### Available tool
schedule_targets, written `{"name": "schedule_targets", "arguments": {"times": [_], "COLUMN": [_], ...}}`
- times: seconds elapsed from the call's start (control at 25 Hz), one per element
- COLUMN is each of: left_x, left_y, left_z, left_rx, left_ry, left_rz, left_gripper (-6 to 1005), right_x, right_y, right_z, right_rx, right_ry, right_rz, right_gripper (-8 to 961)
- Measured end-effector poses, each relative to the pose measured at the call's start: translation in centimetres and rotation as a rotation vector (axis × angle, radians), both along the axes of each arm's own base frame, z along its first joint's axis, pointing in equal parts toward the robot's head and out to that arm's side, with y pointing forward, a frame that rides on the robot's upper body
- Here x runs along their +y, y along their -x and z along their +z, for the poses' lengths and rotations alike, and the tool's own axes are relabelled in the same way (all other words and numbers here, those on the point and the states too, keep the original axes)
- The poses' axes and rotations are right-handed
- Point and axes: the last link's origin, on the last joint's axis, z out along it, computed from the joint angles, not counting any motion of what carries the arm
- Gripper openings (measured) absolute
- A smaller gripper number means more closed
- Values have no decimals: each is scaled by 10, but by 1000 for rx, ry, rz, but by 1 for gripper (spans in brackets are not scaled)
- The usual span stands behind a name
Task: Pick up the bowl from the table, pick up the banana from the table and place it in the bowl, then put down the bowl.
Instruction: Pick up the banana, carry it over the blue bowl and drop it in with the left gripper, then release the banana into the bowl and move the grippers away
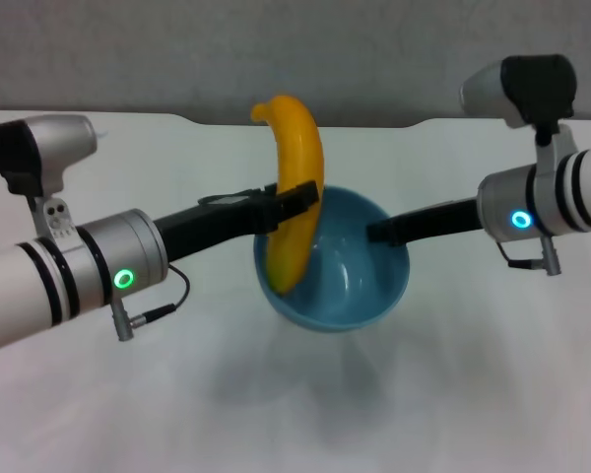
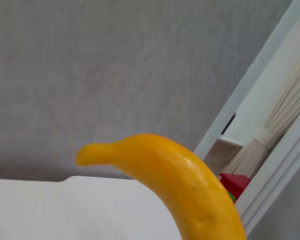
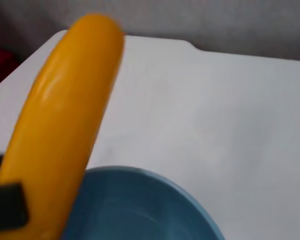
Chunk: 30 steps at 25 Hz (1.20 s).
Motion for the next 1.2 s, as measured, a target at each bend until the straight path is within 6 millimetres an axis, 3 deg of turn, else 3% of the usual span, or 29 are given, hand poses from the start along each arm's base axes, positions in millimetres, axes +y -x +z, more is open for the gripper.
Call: {"name": "schedule_targets", "arguments": {"times": [0.32, 0.6, 0.72, 0.84, 1.2], "left_x": [-1, -2, -1, 0, 11], "left_y": [-4, -10, -11, -9, 19], "left_z": [-12, -11, -5, -1, 29], "left_rx": [-23, -42, -66, -75, 23], "left_ry": [48, 39, 28, 18, -180], "left_rz": [-47, -98, -103, -101, -117], "left_gripper": [530, 569, 609, 826, 827], "right_x": [5, 5, 4, 2, 0], "right_y": [3, 1, 0, -7, -11], "right_z": [6, 6, 6, 6, 6], "right_rx": [-2, -8, -13, -37, -38], "right_ry": [-14, -14, -11, -5, 0], "right_rz": [7, 3, 1, -13, -27], "right_gripper": [34, 34, 34, 34, 35]}}
